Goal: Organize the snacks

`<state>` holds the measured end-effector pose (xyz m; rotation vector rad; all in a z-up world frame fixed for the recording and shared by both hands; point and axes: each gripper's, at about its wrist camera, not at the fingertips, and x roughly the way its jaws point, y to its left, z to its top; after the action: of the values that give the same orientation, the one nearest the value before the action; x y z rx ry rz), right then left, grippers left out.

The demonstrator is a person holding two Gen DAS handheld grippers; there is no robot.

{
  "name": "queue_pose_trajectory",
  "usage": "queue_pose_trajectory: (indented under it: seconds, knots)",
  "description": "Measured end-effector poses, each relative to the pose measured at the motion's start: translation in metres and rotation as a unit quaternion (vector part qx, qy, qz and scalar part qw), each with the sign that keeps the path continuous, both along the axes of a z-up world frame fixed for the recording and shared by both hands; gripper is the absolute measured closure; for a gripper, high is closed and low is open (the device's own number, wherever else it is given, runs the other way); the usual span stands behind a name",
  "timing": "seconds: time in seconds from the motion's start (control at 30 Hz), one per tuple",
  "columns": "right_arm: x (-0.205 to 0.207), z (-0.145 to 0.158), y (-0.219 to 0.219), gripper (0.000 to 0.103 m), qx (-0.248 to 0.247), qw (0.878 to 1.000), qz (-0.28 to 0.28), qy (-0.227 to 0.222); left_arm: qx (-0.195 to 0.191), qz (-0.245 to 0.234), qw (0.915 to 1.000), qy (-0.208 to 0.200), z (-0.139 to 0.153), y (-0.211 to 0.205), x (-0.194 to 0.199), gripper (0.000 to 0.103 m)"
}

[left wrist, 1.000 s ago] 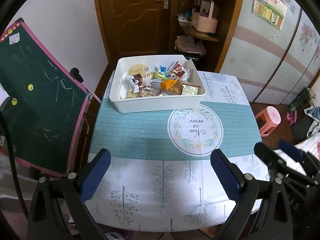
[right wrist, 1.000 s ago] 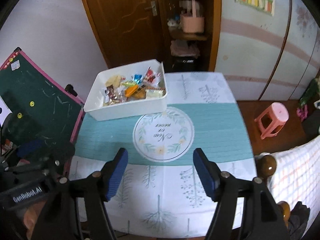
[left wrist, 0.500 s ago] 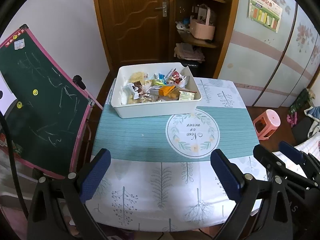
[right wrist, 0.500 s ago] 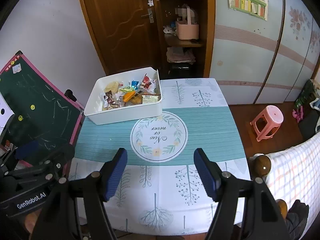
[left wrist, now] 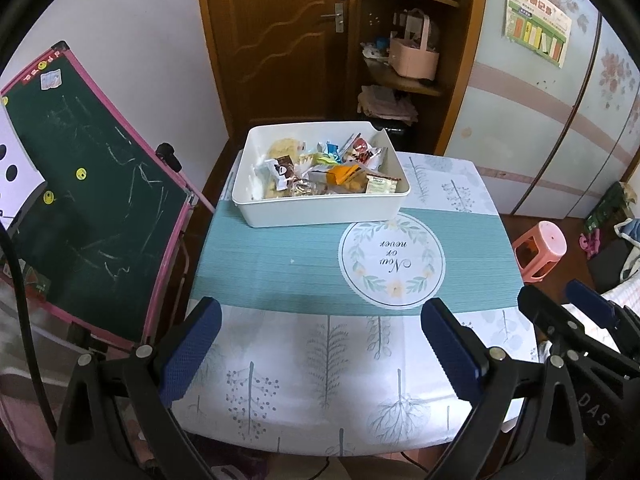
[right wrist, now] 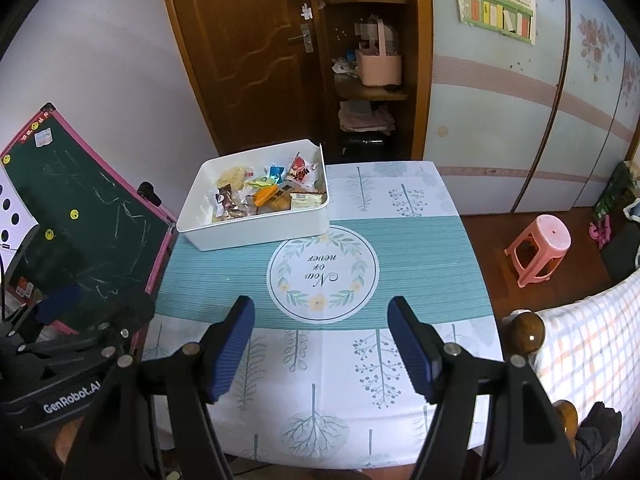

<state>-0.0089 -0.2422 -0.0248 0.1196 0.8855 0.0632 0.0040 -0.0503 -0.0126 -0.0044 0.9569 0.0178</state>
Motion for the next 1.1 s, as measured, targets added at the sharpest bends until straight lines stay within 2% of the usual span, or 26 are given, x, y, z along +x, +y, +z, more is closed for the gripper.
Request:
queue_pose_trajectory:
  seconds: [1.1]
  knots:
    - [0.000, -0.007, -0.012, 0.034, 0.011, 1.000, 0.002, 0.008, 0.008, -0.005, 0.9999, 0.009, -0.005, -0.006, -0.004, 0.003]
